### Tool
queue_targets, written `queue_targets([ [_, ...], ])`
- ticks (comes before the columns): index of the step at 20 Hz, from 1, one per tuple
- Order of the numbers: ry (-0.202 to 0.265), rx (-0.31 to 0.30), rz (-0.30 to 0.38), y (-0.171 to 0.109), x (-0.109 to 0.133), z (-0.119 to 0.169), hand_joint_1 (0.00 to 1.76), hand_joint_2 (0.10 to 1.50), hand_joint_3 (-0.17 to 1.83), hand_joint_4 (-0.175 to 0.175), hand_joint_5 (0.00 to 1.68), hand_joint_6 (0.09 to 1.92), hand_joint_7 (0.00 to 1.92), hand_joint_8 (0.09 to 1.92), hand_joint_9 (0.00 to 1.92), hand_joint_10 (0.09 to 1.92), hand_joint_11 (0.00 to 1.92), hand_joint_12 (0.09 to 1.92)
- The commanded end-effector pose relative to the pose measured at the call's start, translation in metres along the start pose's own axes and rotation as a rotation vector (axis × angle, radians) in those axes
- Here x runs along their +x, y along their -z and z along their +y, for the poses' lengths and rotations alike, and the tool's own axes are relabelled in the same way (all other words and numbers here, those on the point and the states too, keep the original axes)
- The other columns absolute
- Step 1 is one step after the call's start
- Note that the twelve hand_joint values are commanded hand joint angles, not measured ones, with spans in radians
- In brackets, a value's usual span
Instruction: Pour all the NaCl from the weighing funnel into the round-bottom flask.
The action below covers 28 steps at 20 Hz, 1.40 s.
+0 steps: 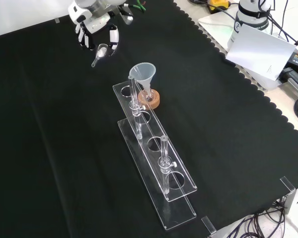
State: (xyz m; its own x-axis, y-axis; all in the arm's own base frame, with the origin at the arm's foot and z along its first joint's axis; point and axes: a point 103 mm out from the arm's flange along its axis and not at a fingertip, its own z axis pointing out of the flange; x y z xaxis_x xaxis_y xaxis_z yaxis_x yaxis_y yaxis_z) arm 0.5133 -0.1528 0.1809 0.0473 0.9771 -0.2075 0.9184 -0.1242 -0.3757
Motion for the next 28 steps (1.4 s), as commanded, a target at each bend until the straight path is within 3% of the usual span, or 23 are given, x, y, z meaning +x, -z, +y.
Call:
queue_targets([
  [1, -0.014, -0.008, -0.029, 0.018, 0.003, -0.040, 1.11, 0.65, 0.70, 0.175, 1.23, 0.77, 0.66, 0.61, 0.91, 0.44, 0.61, 1.25],
  [14, -0.004, -0.024, -0.047, 0.035, 0.037, -0.093, 1.11, 0.65, 0.70, 0.175, 1.23, 0.76, 0.65, 0.61, 0.91, 0.44, 0.62, 1.24],
  [28, 0.062, -0.043, 0.101, 0.042, 0.052, -0.137, 1.11, 0.65, 0.70, 0.175, 1.24, 0.76, 0.64, 0.61, 0.91, 0.43, 0.62, 1.23],
])
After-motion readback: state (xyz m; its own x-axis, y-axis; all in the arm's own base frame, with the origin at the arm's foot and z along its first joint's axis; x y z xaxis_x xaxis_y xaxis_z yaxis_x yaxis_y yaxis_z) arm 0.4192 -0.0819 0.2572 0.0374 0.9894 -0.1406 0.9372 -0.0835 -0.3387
